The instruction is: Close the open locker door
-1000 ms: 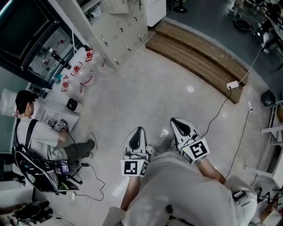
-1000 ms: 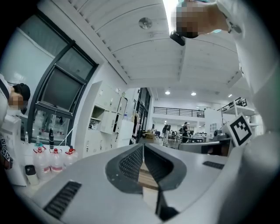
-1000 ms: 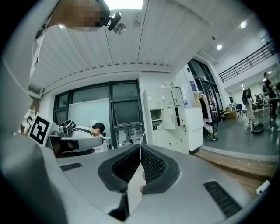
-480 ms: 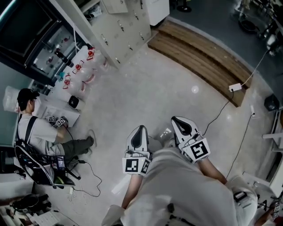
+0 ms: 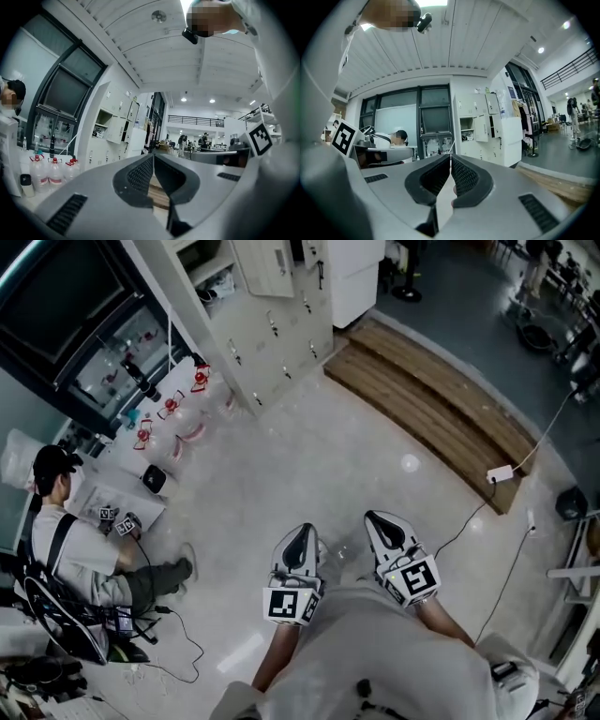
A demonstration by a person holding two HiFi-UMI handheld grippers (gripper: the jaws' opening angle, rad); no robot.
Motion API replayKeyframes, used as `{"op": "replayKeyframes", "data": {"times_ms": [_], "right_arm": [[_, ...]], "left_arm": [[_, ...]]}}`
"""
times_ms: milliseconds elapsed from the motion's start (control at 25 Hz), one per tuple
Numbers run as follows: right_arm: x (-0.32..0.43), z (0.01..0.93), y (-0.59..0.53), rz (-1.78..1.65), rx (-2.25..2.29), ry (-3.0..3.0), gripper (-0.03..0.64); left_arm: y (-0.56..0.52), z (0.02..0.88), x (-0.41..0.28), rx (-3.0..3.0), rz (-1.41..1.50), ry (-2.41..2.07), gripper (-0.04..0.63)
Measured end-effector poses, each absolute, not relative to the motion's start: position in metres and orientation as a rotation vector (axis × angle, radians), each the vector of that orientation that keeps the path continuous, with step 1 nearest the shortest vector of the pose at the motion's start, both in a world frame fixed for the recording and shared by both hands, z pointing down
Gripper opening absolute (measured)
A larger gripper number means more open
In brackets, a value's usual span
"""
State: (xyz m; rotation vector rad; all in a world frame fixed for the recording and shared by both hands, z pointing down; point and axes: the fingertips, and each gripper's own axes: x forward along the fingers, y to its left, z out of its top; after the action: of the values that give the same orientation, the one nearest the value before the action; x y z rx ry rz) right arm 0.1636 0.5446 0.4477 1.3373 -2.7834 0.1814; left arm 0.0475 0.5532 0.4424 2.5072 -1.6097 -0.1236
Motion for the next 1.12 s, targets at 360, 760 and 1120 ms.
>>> {"op": "replayKeyframes", "data": {"times_ms": [360,760,1120], "right_arm": [[0.13,0.441,0.433,0.165,1.43,-2.746,0.029],[0.104,0.453,0.382,0.224,1.462,-2.725,0.029],[0.112,0.476,0.322,0.316,1.4,-2.717,0.029]], "left_arm": [[0.435,0.427,0.001,2.57,-0.195,-1.606,0.017],[0.379,0.437,-0.029,2.562,-0.158,-1.587,0.017],[0.335,0.455,-0.015,2.511,-0.088,-1.595,0.015]]}}
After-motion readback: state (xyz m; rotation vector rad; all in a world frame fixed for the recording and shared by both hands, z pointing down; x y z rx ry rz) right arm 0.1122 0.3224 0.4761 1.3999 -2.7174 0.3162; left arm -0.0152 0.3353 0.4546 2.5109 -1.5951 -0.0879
